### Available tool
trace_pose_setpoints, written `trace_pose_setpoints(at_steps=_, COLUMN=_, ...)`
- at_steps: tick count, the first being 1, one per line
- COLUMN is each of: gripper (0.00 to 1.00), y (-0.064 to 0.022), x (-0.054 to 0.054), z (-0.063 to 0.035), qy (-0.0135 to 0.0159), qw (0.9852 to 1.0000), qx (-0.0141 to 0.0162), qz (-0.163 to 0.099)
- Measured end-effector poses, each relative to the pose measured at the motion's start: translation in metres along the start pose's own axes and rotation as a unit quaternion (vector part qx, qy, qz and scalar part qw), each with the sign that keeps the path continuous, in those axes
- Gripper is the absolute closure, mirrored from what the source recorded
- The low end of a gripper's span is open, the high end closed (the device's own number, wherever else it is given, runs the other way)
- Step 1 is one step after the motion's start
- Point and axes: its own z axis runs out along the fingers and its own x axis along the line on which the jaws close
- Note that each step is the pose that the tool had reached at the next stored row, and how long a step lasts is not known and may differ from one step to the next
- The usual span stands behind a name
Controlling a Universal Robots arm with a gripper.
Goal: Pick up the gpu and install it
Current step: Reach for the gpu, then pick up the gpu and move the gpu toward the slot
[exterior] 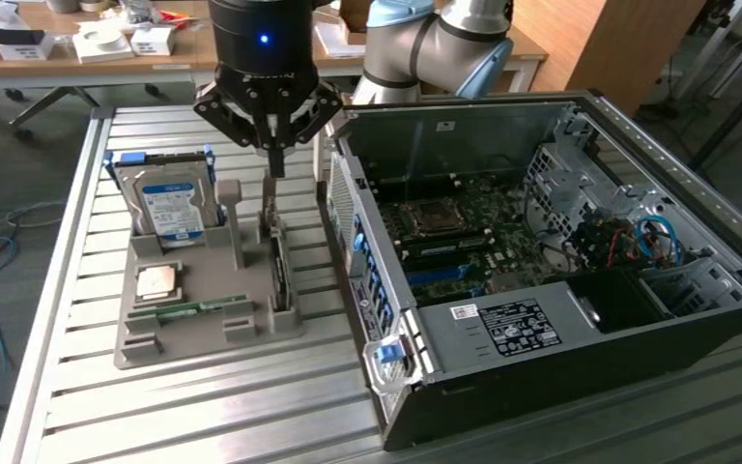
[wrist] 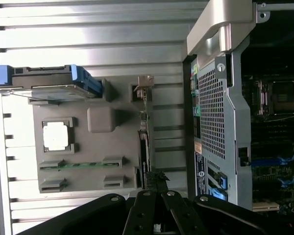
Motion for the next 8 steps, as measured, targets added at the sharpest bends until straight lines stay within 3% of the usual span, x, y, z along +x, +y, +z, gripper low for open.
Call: trace_pose_setpoints(at_steps=8, gripper=0.89, y=-0.0001, x=0.0012, z=0.0002, qy=0.0, qw=1.0, qx=0.0, qz=0.0)
